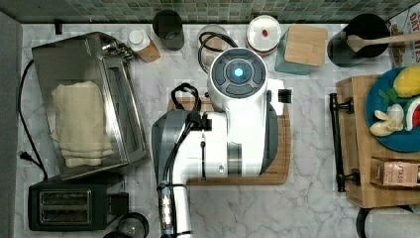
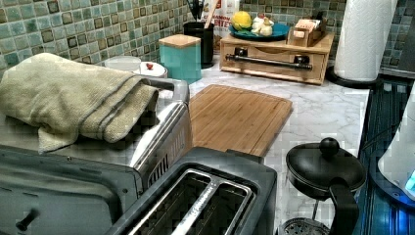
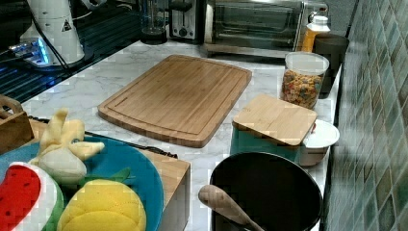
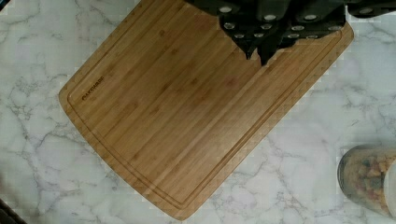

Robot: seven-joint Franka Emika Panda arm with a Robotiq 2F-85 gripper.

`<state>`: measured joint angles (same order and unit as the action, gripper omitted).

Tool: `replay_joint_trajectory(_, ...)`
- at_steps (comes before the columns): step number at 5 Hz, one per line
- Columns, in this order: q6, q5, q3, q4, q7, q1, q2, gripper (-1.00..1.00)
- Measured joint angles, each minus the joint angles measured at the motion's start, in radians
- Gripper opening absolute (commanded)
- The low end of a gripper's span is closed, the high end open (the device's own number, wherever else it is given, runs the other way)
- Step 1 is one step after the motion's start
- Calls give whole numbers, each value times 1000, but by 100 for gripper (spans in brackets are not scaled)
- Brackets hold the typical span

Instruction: Pick up the towel.

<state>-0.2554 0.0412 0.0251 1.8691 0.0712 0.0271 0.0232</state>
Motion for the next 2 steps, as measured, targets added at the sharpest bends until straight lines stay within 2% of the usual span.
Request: replay_joint_trajectory(2,-24,1,-2,20,2,2,0,-100)
